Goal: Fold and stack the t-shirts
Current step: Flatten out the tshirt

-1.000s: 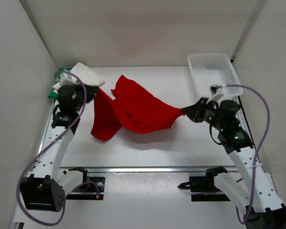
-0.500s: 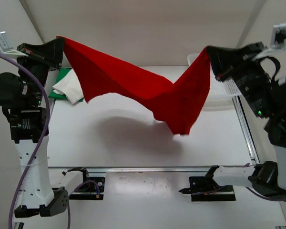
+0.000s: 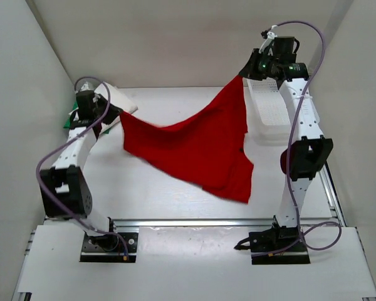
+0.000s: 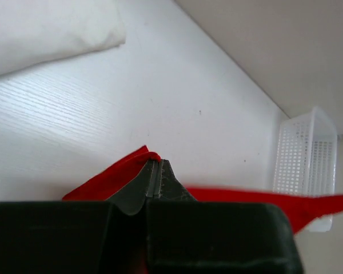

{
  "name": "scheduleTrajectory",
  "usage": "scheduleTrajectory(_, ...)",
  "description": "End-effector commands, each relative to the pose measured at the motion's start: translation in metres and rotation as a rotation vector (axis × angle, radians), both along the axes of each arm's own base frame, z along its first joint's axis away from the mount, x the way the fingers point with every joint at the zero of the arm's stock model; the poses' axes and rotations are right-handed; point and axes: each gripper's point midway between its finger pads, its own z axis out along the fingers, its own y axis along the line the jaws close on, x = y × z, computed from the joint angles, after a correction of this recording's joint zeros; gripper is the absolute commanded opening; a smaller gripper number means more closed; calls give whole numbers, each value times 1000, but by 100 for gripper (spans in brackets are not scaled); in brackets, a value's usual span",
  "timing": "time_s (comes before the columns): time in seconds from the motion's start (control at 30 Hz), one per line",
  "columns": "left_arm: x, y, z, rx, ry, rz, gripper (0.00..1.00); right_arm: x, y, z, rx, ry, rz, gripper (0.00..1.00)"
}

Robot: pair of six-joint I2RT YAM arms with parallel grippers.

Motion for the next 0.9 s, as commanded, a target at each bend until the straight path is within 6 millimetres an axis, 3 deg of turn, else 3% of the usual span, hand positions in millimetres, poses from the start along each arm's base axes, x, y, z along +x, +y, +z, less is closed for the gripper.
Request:
scheduleTrajectory(0.0, 41, -7, 86, -15, -213, -26, 0, 8, -17, 97, 148, -230, 15, 0)
scheduleTrajectory(0.03, 49, -9, 87, -21, -211, -32, 0, 12, -18, 104, 174, -252, 26, 0)
scheduleTrajectory(0.1, 65, -6, 142, -8, -312, -22, 0, 10, -34, 170, 233, -433, 7, 0)
scheduleTrajectory(0.13, 68, -5, 172, -8, -365, -25, 0, 8, -33, 177, 293, -432, 21, 0)
scheduleTrajectory(0.17, 75, 2, 177, -25, -367, -13, 0, -9, -44, 217, 312, -555, 48, 0)
scheduleTrajectory(0.23, 76, 16, 227, -47, -458, -3, 0, -30, -70, 254, 374, -642, 28, 0)
scheduleTrajectory(0.27, 76, 28, 247, -45, -496, 19, 0, -39, -73, 271, 379, -688, 34, 0)
scheduleTrajectory(0.3, 73, 37, 259, -40, -520, 39, 0, -41, -85, 274, 376, -701, 21, 0)
scheduleTrajectory(0.33, 71, 49, 269, -34, -545, 65, 0, -56, -88, 285, 372, -722, 29, 0)
scheduleTrajectory(0.4, 65, 55, 286, -35, -587, 75, 0, -61, -94, 284, 347, -714, 23, 0)
scheduleTrajectory(0.5, 56, 57, 283, -14, -592, 90, 0, -58, -91, 256, 287, -637, -10, 0)
scheduleTrajectory(0.53, 51, 59, 279, -4, -593, 100, 0, -53, -88, 232, 253, -584, -22, 0)
scheduleTrajectory(0.57, 53, 60, 261, -3, -569, 102, 0, -53, -81, 209, 222, -541, -12, 0)
scheduleTrajectory(0.6, 44, 62, 262, 4, -583, 116, 0, -42, -85, 164, 223, -437, -54, 0)
scheduleTrajectory(0.63, 44, 64, 240, 6, -547, 122, 0, -55, -79, 166, 193, -469, -64, 0)
scheduleTrajectory(0.67, 38, 64, 222, 15, -527, 127, 0, -63, -71, 127, 180, -399, -72, 0)
scheduleTrajectory(0.7, 27, 65, 201, 21, -488, 147, 0, -58, -76, 75, 140, -317, -131, 0)
scheduleTrajectory(0.73, 13, 67, 186, 58, -480, 171, 0, -71, -73, 39, 111, -259, -170, 0)
scheduleTrajectory(0.77, 5, 67, 178, 86, -474, 181, 0, -85, -63, 34, 106, -259, -162, 0)
scheduleTrajectory(0.8, -13, 68, 153, 120, -441, 209, 0, -100, -60, -5, 89, -191, -190, 0)
scheduleTrajectory(0.83, -35, 64, 158, 154, -471, 238, 0, -109, -66, -53, 52, -105, -253, 0)
scheduleTrajectory(0.87, -45, 57, 116, 174, -399, 231, 0, -122, -63, -66, 55, -81, -272, 0)
